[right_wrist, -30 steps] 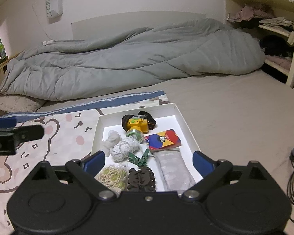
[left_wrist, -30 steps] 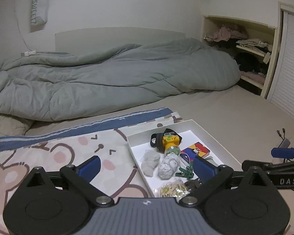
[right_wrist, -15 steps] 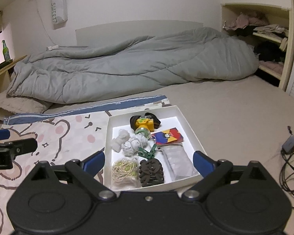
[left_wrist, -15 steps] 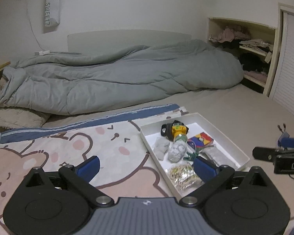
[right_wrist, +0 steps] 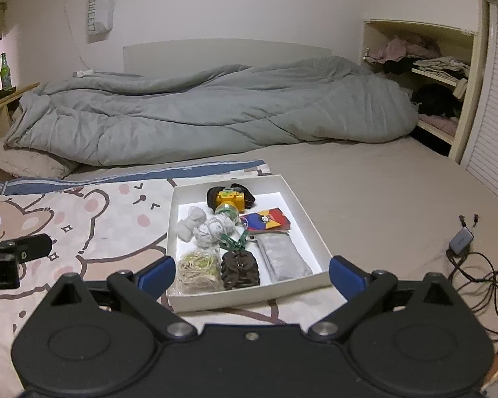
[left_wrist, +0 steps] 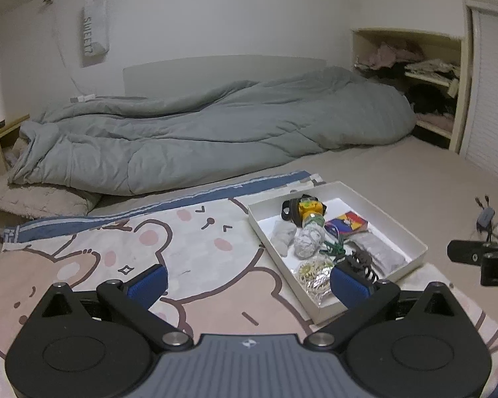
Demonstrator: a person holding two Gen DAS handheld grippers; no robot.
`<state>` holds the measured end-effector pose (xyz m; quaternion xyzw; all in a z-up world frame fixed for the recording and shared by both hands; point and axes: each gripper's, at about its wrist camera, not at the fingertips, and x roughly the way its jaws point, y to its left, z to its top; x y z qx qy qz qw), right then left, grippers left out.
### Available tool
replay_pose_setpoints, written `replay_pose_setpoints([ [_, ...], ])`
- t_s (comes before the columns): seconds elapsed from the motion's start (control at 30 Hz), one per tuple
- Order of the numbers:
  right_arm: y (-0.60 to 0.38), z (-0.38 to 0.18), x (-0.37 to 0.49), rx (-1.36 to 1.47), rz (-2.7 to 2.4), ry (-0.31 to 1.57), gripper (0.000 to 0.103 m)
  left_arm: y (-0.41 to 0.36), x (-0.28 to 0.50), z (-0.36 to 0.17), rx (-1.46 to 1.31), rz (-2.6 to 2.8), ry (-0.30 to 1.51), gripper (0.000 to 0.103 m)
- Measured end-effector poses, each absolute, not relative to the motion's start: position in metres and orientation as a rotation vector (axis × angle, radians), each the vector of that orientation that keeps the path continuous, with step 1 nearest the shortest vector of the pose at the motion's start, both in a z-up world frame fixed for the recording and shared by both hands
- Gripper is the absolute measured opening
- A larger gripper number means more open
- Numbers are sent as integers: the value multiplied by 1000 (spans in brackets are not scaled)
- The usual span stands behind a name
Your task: Organize objects
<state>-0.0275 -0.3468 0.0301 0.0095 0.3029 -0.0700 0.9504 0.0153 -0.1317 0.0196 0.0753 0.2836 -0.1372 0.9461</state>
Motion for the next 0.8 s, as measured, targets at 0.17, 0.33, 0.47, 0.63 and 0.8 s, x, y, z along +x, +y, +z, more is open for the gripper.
replay_pose_setpoints([
  [0.17, -347, 28, -36, 37, -148, 618, 103, -129, 11, 19, 160, -252, 608, 103],
  [0.33, -350, 23, -42, 63, -157, 629, 103, -130, 8, 16, 192, -230, 610, 103],
  [0.47, -348, 22, -43, 48, -176, 629, 103, -130, 6, 17, 190, -230, 603, 103],
  [0.63, -347, 19, -42, 39, -184, 639, 103, -131, 5, 18, 194, -223, 599, 103],
  [0.8, -345, 18, -40, 26, -191, 642, 103, -128, 7, 19, 179, -214, 608, 103],
])
